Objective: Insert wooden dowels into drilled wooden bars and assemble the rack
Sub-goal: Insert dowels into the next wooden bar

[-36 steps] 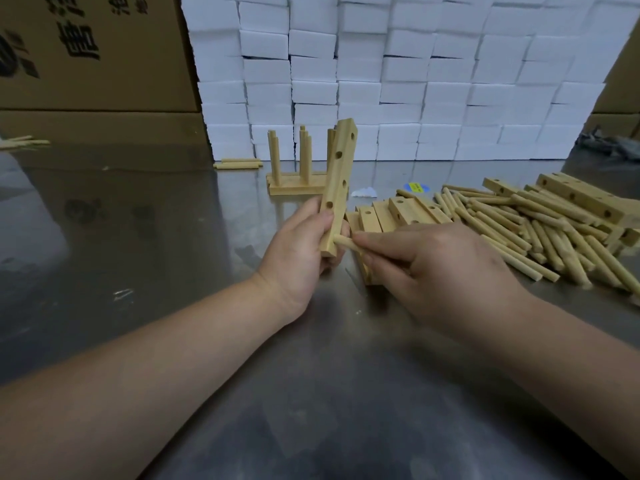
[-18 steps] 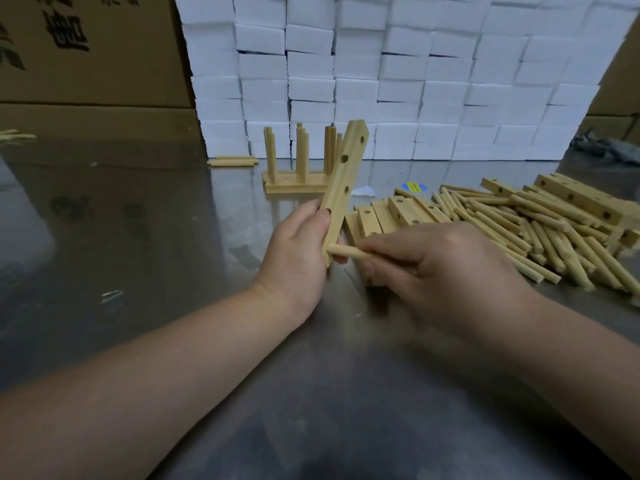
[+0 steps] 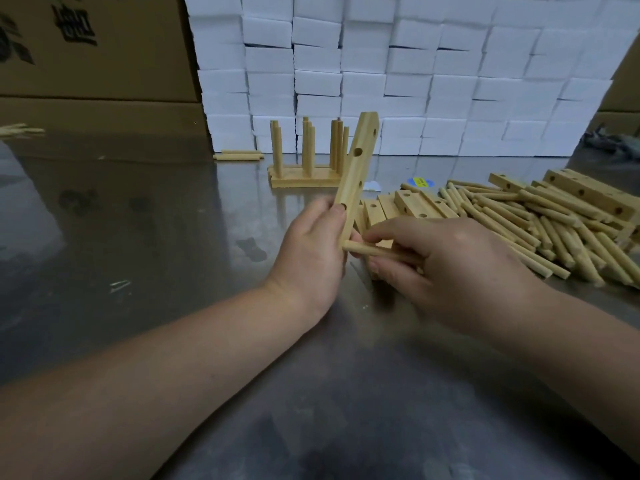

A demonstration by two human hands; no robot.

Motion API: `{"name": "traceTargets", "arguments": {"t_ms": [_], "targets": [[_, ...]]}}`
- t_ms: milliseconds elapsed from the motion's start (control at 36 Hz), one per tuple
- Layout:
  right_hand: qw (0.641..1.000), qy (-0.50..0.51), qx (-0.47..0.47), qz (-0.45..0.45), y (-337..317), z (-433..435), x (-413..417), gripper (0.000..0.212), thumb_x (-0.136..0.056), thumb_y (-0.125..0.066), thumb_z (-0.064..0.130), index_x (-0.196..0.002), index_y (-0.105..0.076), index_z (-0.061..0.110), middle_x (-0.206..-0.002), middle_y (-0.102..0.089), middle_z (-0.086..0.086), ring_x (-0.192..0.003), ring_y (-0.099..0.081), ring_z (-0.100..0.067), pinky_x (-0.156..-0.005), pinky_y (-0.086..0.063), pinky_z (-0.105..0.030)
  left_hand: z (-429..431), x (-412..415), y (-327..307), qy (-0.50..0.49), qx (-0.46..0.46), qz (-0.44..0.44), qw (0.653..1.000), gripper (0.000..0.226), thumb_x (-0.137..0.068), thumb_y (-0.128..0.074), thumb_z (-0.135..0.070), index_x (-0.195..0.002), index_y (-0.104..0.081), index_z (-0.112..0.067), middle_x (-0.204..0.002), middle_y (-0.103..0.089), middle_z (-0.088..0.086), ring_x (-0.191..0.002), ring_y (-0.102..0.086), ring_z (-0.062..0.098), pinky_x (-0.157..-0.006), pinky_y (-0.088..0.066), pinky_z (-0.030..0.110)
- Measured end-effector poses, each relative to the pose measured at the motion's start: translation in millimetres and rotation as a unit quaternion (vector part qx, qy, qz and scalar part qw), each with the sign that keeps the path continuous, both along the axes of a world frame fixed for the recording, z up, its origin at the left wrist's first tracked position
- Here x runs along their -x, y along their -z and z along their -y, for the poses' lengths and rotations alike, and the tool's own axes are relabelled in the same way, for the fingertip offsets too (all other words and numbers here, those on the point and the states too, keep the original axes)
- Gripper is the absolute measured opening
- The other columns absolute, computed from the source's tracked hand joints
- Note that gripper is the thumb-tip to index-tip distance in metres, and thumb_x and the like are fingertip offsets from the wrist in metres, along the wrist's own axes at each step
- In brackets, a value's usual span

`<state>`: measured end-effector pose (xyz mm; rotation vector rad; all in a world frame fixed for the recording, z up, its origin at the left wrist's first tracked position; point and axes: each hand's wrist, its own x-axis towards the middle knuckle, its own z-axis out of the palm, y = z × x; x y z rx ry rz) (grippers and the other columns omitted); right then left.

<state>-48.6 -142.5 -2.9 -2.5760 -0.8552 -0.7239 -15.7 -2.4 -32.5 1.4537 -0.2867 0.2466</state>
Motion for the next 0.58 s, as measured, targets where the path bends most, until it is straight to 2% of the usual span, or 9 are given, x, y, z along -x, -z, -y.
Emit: {"name": "traceTargets", "arguments": {"t_ms": [56,111,222,278,361,417,500,583], "targets": [[0.999,0.014,0.007,-0.051,0.2,-0.7,-0.2,0.025,-0.074,-0.049,0.046,-0.093,-0.058,0.033,-0.058,-0.050,0.018,-0.053,-0.047,-0.006,-0.050,-0.029,-0.010,-0.1,0.0,-0.3,0.007,0.008,-0.004,1.000,0.031,-0.097,-0.033,-0.013,-0.071,-0.049,-0.016,-0.049,-0.049,-0.006,-0.039,-0.038,0.008,-0.042,-0.029,0.023],[0.998,0.013,0.008,-0.057,1.5,0.3,-1.6,0.019,-0.074,-0.046,0.046,-0.088,-0.052,0.035,-0.058,-0.049,0.018,-0.055,-0.046,-0.001,-0.050,-0.031,-0.014,0.2,0.0,-1.3,0.020,0.017,-0.011,1.000,0.030,-0.098,-0.031,-0.013,-0.073,-0.048,-0.013,-0.048,-0.050,-0.005,-0.036,-0.037,0.007,-0.038,-0.028,0.019],[1.000,0.012,-0.016,0.001,3.0,3.0,-2.3,0.010,-0.079,-0.068,0.028,-0.086,-0.066,0.021,-0.058,-0.055,0.011,-0.052,-0.048,-0.011,-0.048,-0.032,-0.017,2.0,0.3,-3.0,0.045,0.025,-0.026,0.998,0.028,-0.099,-0.030,-0.014,-0.078,-0.048,-0.012,-0.050,-0.051,-0.005,-0.035,-0.036,0.005,-0.038,-0.028,0.016],[1.000,0.011,-0.028,0.006,3.8,4.1,-2.4,0.009,-0.079,-0.071,0.025,-0.086,-0.069,0.019,-0.060,-0.061,0.006,-0.053,-0.054,-0.016,-0.048,-0.038,-0.022,3.3,1.6,-4.0,0.048,0.023,-0.025,0.998,0.027,-0.099,-0.030,-0.014,-0.080,-0.049,-0.013,-0.054,-0.051,-0.003,-0.035,-0.035,0.005,-0.038,-0.028,0.017],[0.999,0.006,-0.052,-0.005,3.9,5.2,-1.9,0.014,-0.082,-0.066,0.032,-0.085,-0.072,0.020,-0.061,-0.066,0.004,-0.054,-0.059,-0.017,-0.048,-0.047,-0.030,5.2,4.3,-6.4,0.055,0.016,-0.010,0.998,0.027,-0.100,-0.028,-0.014,-0.083,-0.049,-0.014,-0.052,-0.052,-0.004,-0.034,-0.036,0.004,-0.038,-0.026,0.018],[0.998,0.006,-0.057,-0.006,3.9,5.4,-0.8,0.023,-0.081,-0.058,0.037,-0.085,-0.073,0.021,-0.059,-0.066,0.004,-0.052,-0.058,-0.017,-0.047,-0.048,-0.034,6.0,5.8,-7.5,0.057,0.003,0.003,0.998,0.027,-0.100,-0.027,-0.013,-0.085,-0.049,-0.015,-0.049,-0.053,-0.007,-0.036,-0.036,0.005,-0.039,-0.026,0.021],[0.997,0.009,-0.076,-0.020,3.2,5.4,-0.4,0.027,-0.080,-0.054,0.039,-0.085,-0.074,0.022,-0.055,-0.064,0.002,-0.049,-0.054,-0.013,-0.047,-0.044,-0.030,5.2,7.7,-8.3,0.059,-0.014,0.019,0.998,0.026,-0.100,-0.027,-0.012,-0.086,-0.049,-0.015,-0.052,-0.053,-0.008,-0.038,-0.040,0.003,-0.039,-0.028,0.021],[0.995,0.008,-0.087,-0.037,2.7,5.2,-1.1,0.028,-0.085,-0.054,0.045,-0.085,-0.074,0.024,-0.054,-0.062,0.004,-0.048,-0.051,-0.008,-0.047,-0.042,-0.027,3.4,7.0,-7.6,0.058,-0.038,0.039,0.997,0.025,-0.101,-0.027,-0.012,-0.088,-0.048,-0.017,-0.061,-0.052,-0.002,-0.040,-0.046,0.001,-0.040,-0.032,0.015]]}}
